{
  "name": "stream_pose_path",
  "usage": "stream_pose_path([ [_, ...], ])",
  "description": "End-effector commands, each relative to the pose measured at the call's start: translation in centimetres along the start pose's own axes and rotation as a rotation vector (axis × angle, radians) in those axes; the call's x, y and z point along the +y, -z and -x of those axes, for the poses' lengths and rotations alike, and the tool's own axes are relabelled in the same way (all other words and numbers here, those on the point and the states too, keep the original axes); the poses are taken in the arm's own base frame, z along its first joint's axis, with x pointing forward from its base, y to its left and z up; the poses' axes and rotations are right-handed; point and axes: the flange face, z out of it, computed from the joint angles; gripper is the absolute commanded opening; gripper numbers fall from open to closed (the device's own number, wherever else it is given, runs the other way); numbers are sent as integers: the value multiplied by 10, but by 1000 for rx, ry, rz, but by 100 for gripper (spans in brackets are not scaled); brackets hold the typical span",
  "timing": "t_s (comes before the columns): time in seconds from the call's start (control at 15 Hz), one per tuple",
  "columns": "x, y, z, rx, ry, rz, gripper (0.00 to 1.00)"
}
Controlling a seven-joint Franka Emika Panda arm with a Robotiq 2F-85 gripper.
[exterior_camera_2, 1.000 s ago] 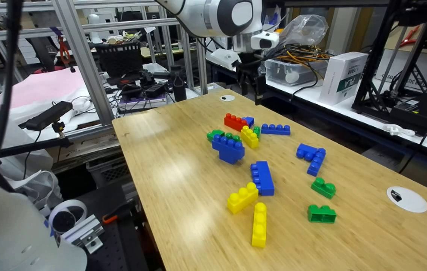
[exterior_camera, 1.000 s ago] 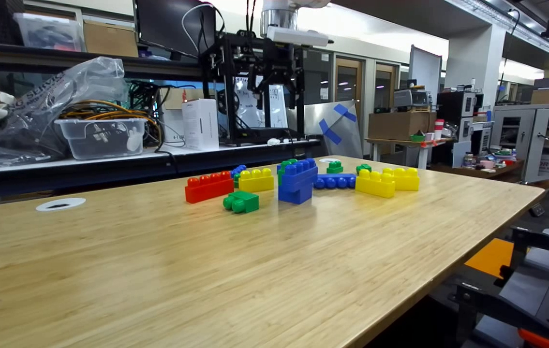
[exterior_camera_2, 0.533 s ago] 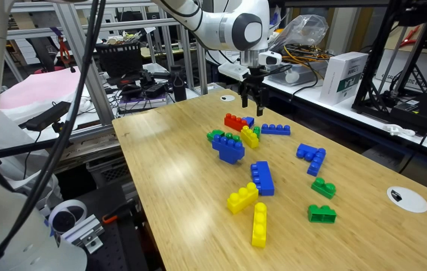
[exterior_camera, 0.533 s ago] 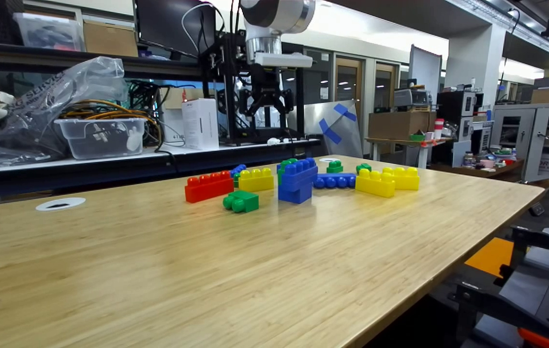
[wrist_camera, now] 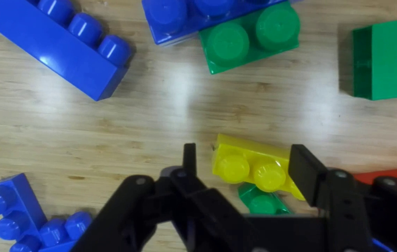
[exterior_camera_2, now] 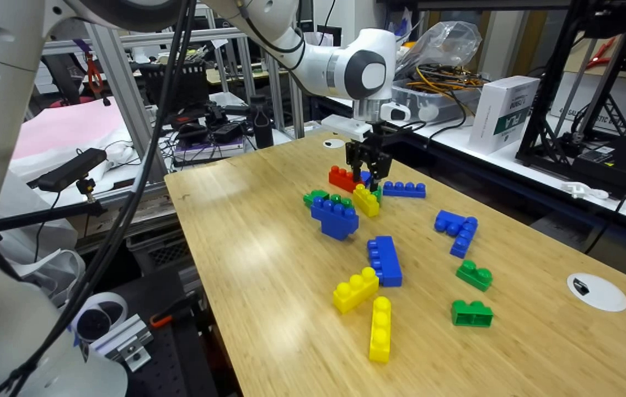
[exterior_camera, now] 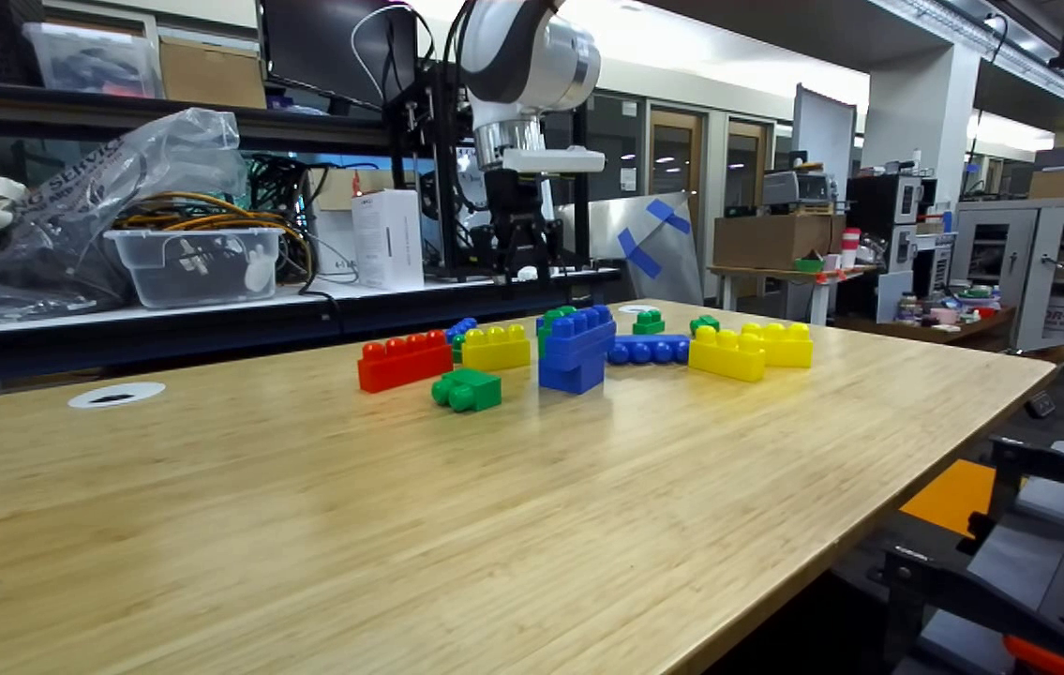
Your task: Move the building block tower forward
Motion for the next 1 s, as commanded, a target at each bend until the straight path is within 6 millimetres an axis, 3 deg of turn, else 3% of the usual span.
stream_pose_path([
  [0.0,0,-9,3,-24,70,10,38],
  [0.4,-10,-23,19,-27,165,-10,0],
  [0.93,-13,-29,53,63,252,-14,0],
])
